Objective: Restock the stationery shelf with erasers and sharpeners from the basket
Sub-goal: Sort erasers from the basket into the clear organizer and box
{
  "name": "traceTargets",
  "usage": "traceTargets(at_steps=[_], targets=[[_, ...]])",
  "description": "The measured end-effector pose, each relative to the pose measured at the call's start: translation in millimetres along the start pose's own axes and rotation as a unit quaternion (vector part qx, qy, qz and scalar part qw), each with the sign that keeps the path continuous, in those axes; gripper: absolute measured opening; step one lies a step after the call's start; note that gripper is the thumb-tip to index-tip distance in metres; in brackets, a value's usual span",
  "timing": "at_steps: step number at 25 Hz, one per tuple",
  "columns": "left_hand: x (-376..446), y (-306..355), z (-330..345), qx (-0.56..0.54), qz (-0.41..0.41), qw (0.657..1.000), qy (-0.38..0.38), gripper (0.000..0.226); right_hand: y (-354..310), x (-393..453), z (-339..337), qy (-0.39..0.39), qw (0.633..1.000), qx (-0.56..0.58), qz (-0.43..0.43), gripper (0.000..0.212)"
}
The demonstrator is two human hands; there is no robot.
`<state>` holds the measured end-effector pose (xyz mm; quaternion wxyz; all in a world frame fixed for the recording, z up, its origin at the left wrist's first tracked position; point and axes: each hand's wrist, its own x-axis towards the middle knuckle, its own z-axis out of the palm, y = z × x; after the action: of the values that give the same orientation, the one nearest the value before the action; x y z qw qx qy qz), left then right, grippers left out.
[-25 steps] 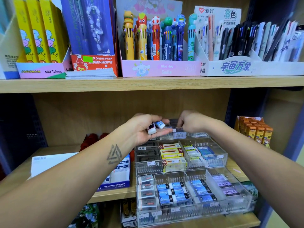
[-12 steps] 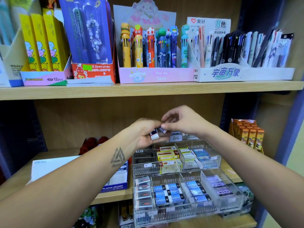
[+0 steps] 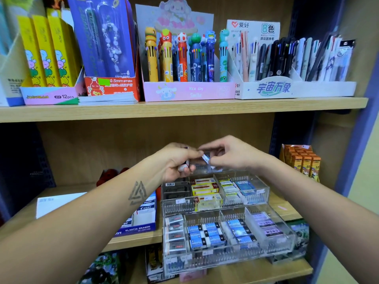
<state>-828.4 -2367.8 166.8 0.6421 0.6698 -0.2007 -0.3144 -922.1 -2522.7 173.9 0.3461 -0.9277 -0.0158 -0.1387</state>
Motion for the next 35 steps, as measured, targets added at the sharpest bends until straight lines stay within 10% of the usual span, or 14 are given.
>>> traceTargets(at_steps=[12,18,35], targets=[[-60.5,-41.2,-10.3,0.012,-0.049,0.994,-0.099,0.023,19.3,-76.2,21.8,-0.013,0.981,0.178,0.079,0.020],[-83.6,-63.0,-26.8,0.078,-0.013,0.996,-0.031,0.033,22.7,-82.6,57.7,-0.037,0.995,-0.079,0.042,0.016],[-90.4,-90.3,-43.0,0.010,0.003,1.000,0.016,0.036,14.7,-62.0,118.4,-0.054,0.946,-0.318,0.031,0.007]])
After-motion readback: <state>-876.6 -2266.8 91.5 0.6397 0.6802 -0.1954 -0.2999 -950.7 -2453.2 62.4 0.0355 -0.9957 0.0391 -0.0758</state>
